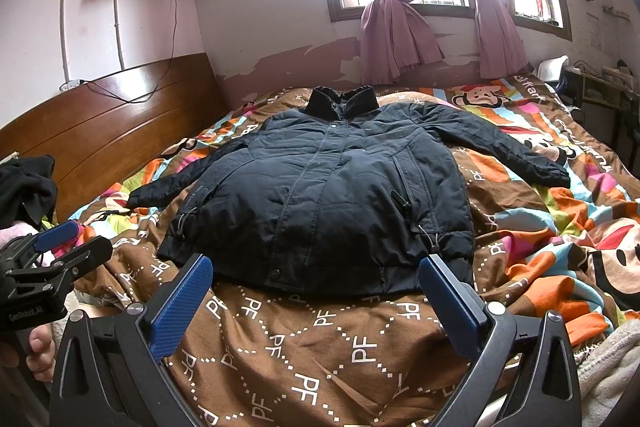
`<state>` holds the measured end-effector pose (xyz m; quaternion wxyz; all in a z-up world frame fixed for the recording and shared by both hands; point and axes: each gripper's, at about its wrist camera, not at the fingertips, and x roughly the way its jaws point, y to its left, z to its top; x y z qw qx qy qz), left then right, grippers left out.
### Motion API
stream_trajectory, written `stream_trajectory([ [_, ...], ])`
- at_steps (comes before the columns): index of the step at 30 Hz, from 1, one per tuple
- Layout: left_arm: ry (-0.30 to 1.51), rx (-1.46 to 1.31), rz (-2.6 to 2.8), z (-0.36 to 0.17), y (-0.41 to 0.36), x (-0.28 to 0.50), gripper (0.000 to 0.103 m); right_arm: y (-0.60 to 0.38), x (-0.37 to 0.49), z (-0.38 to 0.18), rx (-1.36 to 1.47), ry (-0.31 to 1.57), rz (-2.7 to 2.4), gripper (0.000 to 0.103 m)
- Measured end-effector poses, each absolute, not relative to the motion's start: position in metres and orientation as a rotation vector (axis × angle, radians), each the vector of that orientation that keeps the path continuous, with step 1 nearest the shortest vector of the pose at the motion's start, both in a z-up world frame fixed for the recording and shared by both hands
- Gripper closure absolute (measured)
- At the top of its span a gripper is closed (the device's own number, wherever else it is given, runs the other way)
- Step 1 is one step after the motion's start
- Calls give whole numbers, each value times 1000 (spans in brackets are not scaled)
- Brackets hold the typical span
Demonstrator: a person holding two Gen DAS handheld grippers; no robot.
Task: Fold large clothes
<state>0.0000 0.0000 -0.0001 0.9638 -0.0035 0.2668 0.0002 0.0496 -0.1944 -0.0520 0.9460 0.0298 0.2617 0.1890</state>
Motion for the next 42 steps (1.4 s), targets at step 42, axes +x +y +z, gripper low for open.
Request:
stream_trajectory([
  [42, 611, -10, 33, 4, 3, 19, 6, -196, 59, -33, 40, 559, 303, 0],
])
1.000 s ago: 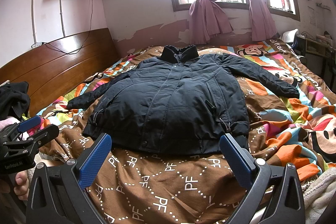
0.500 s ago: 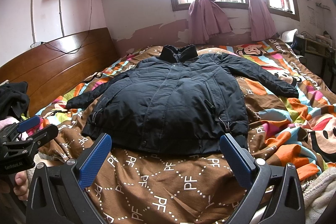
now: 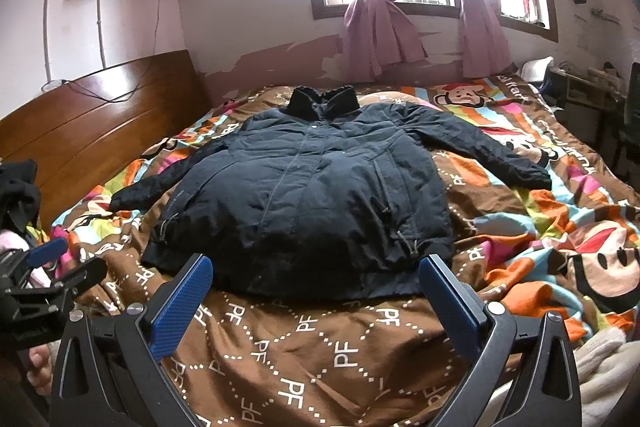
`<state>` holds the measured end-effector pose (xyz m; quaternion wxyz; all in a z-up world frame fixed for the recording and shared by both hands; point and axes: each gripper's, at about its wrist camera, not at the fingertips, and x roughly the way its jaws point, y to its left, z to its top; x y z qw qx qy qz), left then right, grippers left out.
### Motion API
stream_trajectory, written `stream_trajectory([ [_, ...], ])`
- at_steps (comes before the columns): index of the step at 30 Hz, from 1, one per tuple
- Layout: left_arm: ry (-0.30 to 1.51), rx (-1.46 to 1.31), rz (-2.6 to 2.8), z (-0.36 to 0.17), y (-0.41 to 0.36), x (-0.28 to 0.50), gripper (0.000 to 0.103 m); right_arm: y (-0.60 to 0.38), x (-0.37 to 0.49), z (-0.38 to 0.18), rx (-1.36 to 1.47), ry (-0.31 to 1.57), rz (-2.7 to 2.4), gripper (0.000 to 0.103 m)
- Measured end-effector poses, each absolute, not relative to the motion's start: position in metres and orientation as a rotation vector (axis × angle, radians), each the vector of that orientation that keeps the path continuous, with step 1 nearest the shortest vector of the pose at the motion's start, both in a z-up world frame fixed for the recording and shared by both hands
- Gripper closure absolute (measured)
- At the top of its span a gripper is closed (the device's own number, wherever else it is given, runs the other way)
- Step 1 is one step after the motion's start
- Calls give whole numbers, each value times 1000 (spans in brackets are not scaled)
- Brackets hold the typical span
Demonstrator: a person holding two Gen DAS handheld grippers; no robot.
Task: Fold large clothes
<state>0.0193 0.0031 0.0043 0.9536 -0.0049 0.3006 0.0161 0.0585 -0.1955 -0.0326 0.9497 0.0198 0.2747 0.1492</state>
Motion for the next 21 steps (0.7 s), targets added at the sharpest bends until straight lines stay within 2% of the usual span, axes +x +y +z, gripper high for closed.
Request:
stream_trajectory([
  [11, 622, 39, 106, 35, 11, 49, 6, -208, 96, 9, -13, 637, 362, 0],
  [21, 606, 121, 106, 70, 6, 94, 6, -189, 138, 60, -304, 674, 443, 0],
])
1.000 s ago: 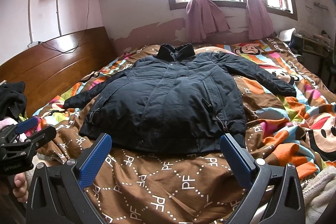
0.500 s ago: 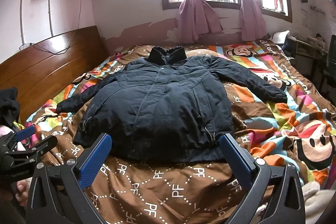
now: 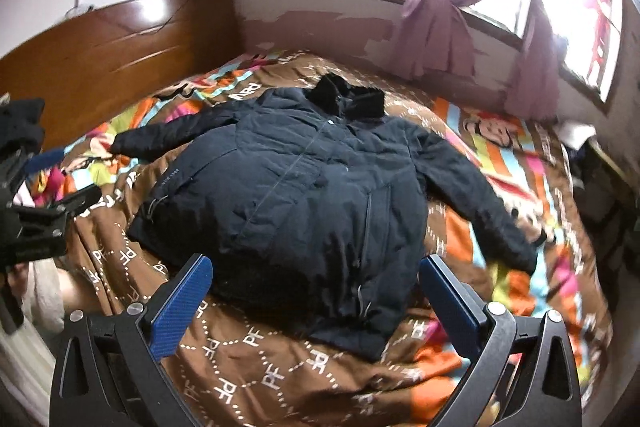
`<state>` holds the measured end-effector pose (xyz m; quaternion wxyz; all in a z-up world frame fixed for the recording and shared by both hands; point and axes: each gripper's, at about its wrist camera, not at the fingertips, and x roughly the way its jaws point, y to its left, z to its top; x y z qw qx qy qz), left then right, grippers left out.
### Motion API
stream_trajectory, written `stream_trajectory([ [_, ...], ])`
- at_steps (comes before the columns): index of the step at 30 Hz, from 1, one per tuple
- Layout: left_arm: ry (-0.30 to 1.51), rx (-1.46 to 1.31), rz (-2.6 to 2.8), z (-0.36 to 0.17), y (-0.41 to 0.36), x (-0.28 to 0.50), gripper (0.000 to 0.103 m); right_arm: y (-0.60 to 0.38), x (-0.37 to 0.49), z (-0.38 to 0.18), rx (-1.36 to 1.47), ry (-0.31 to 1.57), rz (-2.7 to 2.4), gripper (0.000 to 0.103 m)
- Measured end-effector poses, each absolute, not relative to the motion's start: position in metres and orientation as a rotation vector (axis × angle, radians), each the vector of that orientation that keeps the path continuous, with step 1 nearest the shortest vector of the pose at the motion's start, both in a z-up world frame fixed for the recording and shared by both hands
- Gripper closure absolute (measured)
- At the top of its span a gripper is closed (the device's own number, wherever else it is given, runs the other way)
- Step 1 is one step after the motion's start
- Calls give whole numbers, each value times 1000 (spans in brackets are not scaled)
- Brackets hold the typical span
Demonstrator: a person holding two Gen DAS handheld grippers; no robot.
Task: Fold large clothes
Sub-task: 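Move both tools toward the jacket's sleeve and body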
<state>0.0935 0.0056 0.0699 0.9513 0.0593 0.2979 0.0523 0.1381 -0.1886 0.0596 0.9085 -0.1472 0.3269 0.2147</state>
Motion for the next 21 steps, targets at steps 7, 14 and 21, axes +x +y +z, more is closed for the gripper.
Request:
stream_trajectory([
  [7, 609, 139, 114, 91, 7, 132, 6, -173, 165, 84, -367, 654, 493, 0],
  [14, 634, 175, 126, 100, 10, 173, 6, -167, 196, 100, -377, 628, 487, 0],
  [21, 614, 221, 125, 107, 9, 211, 6, -169, 223, 106, -399, 574, 445, 0],
])
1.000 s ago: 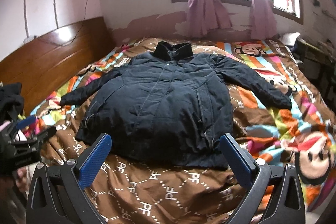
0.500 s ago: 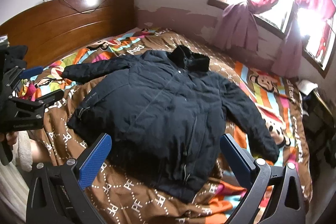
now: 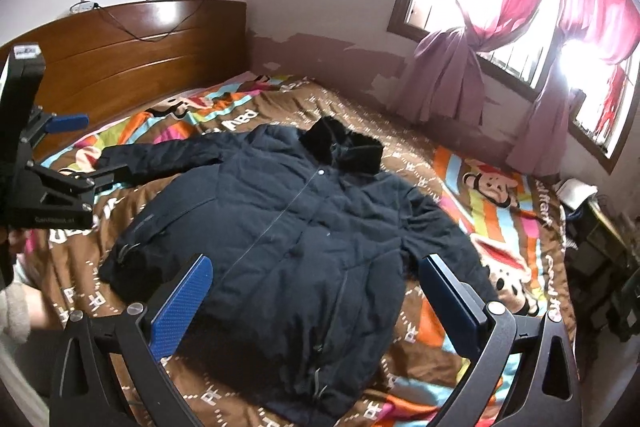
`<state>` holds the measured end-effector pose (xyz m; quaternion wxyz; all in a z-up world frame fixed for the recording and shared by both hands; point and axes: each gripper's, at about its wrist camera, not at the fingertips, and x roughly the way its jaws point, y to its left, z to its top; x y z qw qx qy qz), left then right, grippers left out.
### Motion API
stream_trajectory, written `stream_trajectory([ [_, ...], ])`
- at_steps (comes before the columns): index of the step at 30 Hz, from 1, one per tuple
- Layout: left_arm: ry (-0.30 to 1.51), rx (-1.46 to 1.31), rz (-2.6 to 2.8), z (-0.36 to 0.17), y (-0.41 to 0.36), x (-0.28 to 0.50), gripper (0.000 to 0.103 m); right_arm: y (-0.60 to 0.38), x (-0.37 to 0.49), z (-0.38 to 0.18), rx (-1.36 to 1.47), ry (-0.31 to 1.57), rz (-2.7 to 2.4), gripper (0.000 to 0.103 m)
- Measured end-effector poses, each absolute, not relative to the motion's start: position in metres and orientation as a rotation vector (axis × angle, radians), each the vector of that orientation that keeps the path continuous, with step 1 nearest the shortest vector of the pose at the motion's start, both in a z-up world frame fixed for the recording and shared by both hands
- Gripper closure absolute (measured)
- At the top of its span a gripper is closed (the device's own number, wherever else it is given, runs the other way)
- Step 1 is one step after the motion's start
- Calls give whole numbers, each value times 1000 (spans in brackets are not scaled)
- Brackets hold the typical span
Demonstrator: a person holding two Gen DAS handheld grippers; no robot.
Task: Fold large clothes
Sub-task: 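Move both tools toward the jacket's sleeve and body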
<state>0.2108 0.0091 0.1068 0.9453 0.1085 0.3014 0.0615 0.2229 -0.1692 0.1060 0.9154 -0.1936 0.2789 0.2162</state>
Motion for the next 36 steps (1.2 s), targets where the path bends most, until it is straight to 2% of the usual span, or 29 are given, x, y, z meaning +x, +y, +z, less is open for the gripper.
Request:
stream_trajectory([
  [13, 646, 324, 80, 80, -28, 305, 6, -181, 296, 77, -423, 596, 370, 0],
  [36, 723, 300, 32, -30, -92, 464, 6, -248, 442, -22, -322, 729, 169, 0],
])
